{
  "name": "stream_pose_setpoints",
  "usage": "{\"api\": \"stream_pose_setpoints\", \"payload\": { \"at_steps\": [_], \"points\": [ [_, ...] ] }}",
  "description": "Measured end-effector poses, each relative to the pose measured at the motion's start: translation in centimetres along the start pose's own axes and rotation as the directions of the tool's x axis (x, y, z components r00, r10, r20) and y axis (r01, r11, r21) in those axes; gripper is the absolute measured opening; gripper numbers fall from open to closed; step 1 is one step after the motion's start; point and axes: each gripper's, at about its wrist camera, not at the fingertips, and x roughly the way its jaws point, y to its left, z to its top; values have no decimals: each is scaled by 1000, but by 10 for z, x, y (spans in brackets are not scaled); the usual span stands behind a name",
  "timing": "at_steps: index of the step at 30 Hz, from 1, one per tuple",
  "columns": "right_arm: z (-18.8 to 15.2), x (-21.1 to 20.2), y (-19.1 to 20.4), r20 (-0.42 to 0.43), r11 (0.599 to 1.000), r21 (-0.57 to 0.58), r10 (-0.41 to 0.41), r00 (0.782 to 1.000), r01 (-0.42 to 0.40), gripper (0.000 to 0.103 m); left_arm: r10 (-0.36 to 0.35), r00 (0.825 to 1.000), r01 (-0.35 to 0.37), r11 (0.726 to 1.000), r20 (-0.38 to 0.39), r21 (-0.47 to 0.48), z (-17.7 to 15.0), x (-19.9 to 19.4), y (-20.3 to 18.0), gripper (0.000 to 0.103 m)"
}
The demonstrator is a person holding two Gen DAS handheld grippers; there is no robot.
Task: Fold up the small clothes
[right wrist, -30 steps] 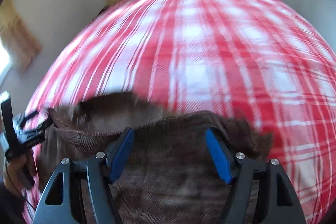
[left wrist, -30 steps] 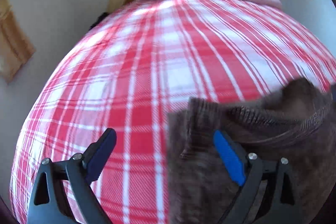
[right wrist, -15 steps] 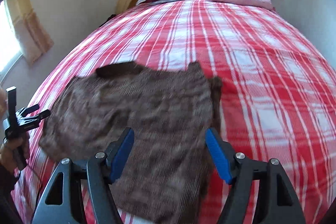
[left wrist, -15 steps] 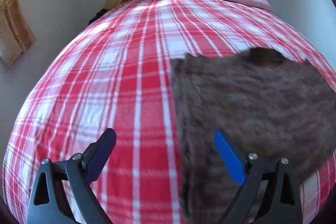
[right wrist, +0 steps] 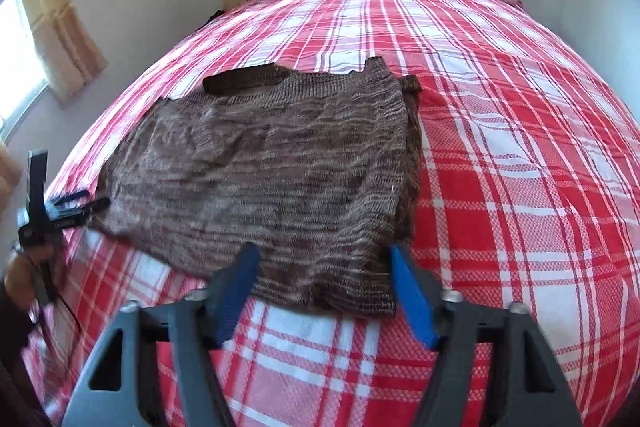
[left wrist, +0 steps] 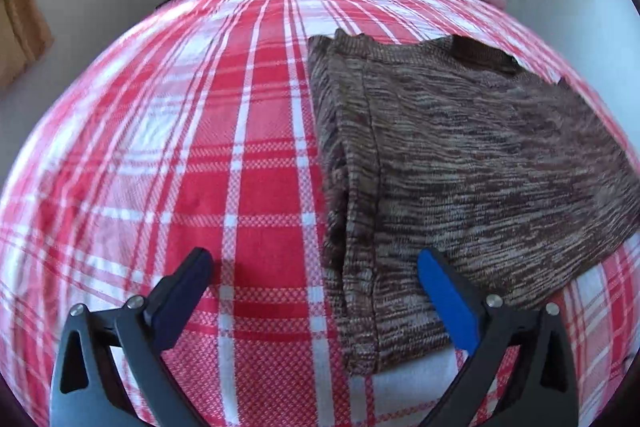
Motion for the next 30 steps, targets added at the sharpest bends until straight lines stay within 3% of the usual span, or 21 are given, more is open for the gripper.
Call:
{"api": "stream_pose_setpoints", "payload": {
  "at_steps": [2, 6, 7, 15, 22, 25, 28, 30],
  "points": [
    [5, 6, -1, -10, 999, 27, -46, 999, 47, 34, -13, 1000, 13, 1000, 3, -13, 0, 0, 2, 103],
    [2, 18, -13, -49, 995, 75, -68, 996, 72, 28, -13, 1000, 13, 1000, 12, -6, -2, 0, 1, 103],
    [-2, 19, -13, -62, 995, 70, -72, 995, 77, 20, -17, 1000, 17, 1000, 13, -7, -2, 0, 1, 103],
    [-23, 16, -16, -104, 992, 61, -102, 989, 109, 18, -10, 1000, 10, 1000, 15, 12, -13, -6, 0, 103],
    [-29, 11, -9, -89, 986, 64, -148, 985, 153, 18, -21, 999, 21, 1000, 26, 2, -21, -14, 3, 103],
    [-22, -9, 6, -44, 978, 53, -197, 979, 199, 28, -26, 999, 26, 1000, 33, -10, -26, -21, 7, 103],
    [-16, -26, 24, 28, 983, 42, -182, 983, 181, 57, -25, 999, 25, 1000, 38, -17, -32, -27, 10, 103],
    [-13, -27, 46, 45, 986, -12, -167, 985, 167, 63, -27, 999, 28, 999, 35, -24, -31, -26, 12, 103]
  ]
}}
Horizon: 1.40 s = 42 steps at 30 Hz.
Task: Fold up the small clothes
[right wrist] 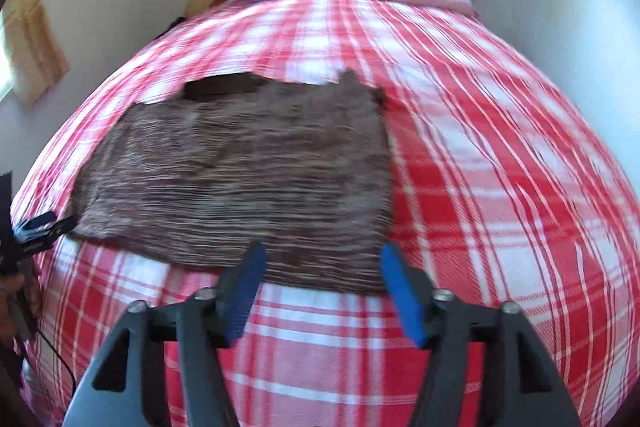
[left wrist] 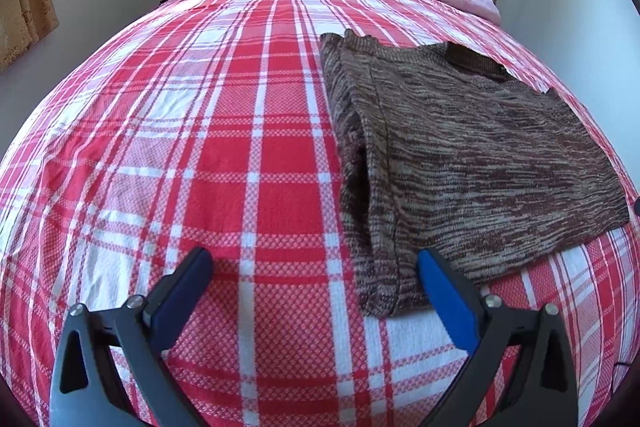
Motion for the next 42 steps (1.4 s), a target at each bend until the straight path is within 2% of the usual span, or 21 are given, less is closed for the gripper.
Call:
{"api": "stream_pose_setpoints", "payload": {
  "at_steps": [8, 13, 22, 30, 37, 42],
  "points": [
    [-3, 16, 76, -48, 980, -147, 127, 991, -133, 63, 28, 999, -29, 1000, -14, -9, -4, -7, 5, 103],
    [-4, 21, 127, -41, 954, -249, 165, 985, -170, 63, 26, 999, -27, 1000, -33, -3, -3, -6, 8, 103],
    [-15, 33, 198, -31, 891, -419, 181, 983, -177, 63, -3, 999, 3, 1000, -44, -6, -1, -11, 20, 103],
    [-21, 42, 234, -36, 860, -475, 194, 980, -188, 63, 37, 999, -37, 999, -30, -19, 4, -15, 43, 103],
    [-24, 43, 277, -11, 806, -562, 217, 976, -185, 63, 45, 999, -44, 994, 3, -103, 21, -18, 85, 103],
    [-29, 49, 313, 30, 761, -635, 196, 980, -133, 63, -7, 1000, 10, 988, 24, -157, 34, -16, 101, 103]
  ]
}}
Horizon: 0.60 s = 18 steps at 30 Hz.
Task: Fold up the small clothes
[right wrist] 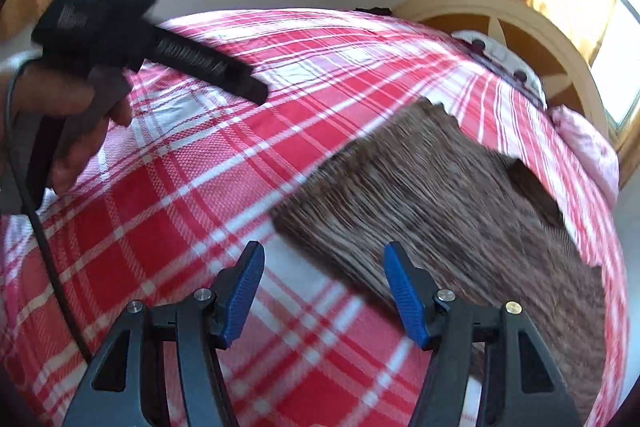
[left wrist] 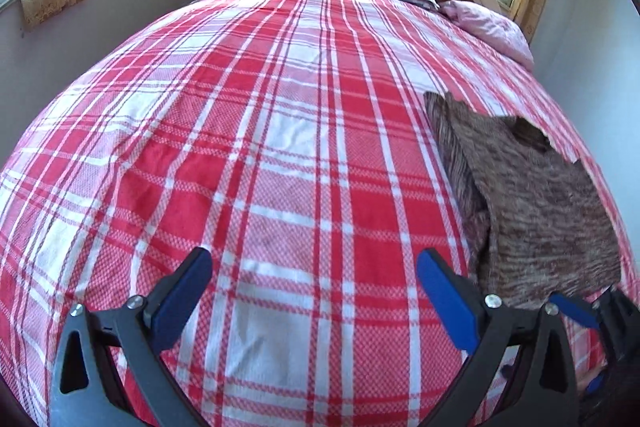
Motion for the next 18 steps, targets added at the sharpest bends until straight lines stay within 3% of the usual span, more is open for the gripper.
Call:
{"api": "stream_pose_setpoints", "payload": {
  "at_steps": [5, 11, 14, 18],
  "points": [
    [10, 20, 11, 13, 993, -30, -110, 994, 111, 63, -94, 996, 94, 995, -2, -26, 13, 9, -2, 103],
    [8, 21, 4, 37, 992, 21, -125, 991, 124, 62, -207, 978, 208, 978, -13, 5, 38, 27, -24, 103],
    [6, 26, -2, 25, 992, 56, -111, 994, 109, 35, -247, 969, 248, 968, -19, 30, 52, 38, -40, 103],
    [4, 31, -10, 16, 992, 97, -77, 997, 75, 33, -270, 962, 271, 959, -32, 78, 68, 53, -63, 103]
  ]
}}
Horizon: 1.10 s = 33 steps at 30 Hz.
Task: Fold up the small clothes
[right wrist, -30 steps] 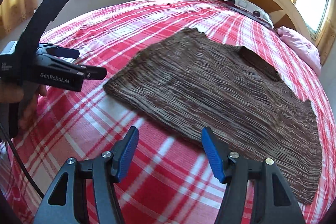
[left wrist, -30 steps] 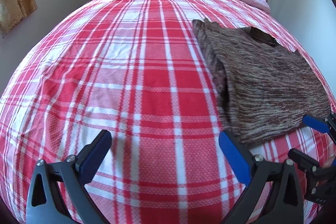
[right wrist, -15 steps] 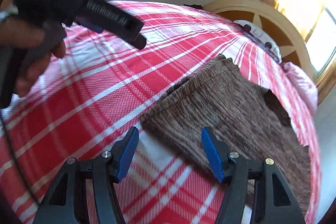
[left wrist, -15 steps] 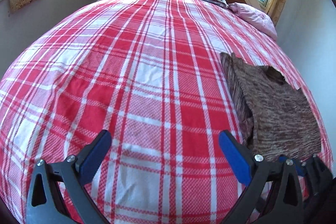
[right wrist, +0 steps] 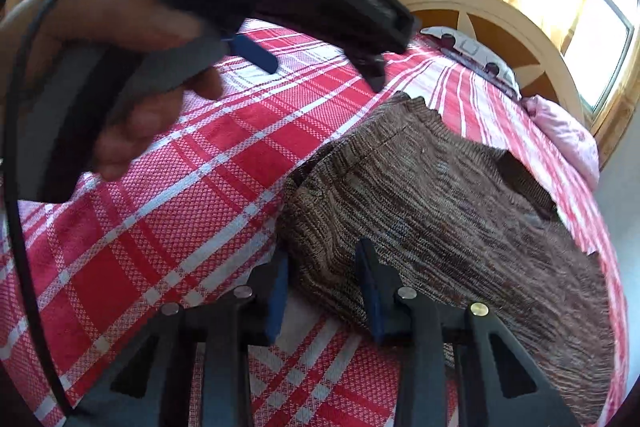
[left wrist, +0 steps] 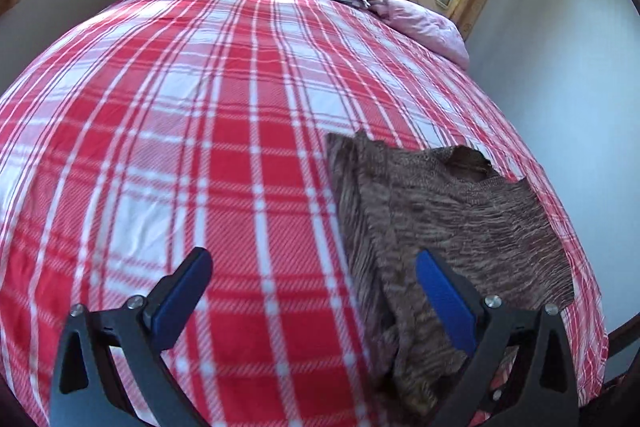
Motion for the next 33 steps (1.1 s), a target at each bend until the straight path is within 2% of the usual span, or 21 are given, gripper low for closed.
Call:
{"api": "stream_pose_setpoints", "payload": {
  "at_steps": [5, 9, 10, 12, 16, 20, 21, 23, 24, 25, 26, 28, 30, 33],
  "points": [
    [-3, 0, 4, 10, 1000, -13, -18, 1000, 18, 33, -27, 1000, 27, 999, -13, 23, 12, 25, -10, 102],
    [-4, 1, 1, 10, 1000, -2, -6, 1000, 6, 33, -51, 999, 51, 997, -9, 54, 17, 39, -16, 85],
    [-4, 1, 1, 10, 1000, -1, -6, 1000, 6, 33, -50, 999, 51, 997, -7, 54, 18, 43, -17, 84],
    [-5, 0, 2, 11, 1000, -5, -9, 1000, 9, 33, -62, 998, 63, 997, -18, 52, 21, 50, -19, 84],
    [-5, 0, 2, 12, 1000, -5, -9, 1000, 9, 33, -73, 996, 74, 996, -43, 43, 24, 62, -22, 77],
    [-5, 0, 2, 13, 1000, -2, -6, 1000, 6, 33, -92, 995, 92, 996, -33, 0, 29, 66, -17, 75],
    [-5, 0, 2, 13, 1000, -5, -9, 1000, 9, 33, -98, 995, 97, 995, -31, -4, 30, 66, -16, 71],
    [-5, 0, 3, 14, 1000, -9, -12, 1000, 12, 33, -109, 994, 109, 994, -31, -5, 29, 67, -15, 54],
    [-5, 0, 3, 14, 1000, -10, -10, 1000, 11, 32, -120, 992, 119, 993, -39, -12, 28, 68, -14, 41],
    [-5, -2, 5, 13, 1000, -10, -7, 1000, 7, 31, -124, 991, 123, 992, -41, -20, 28, 68, -13, 22],
    [-5, -2, 5, 13, 1000, -7, 0, 1000, 0, 30, -147, 988, 146, 989, -47, -32, 28, 69, -11, 11],
    [-4, -3, 2, 13, 1000, 3, 14, 1000, -14, 26, -157, 987, 155, 987, -40, -44, 29, 68, -10, 9],
    [-4, -4, -1, 17, 1000, 12, 24, 1000, -24, 13, -164, 986, 161, 985, -31, -63, 29, 65, -9, 8],
    [-4, -8, -11, 25, 998, 42, 51, 998, -52, 9, -188, 982, 185, 977, -19, -104, 30, 59, -5, 8]
  ]
}}
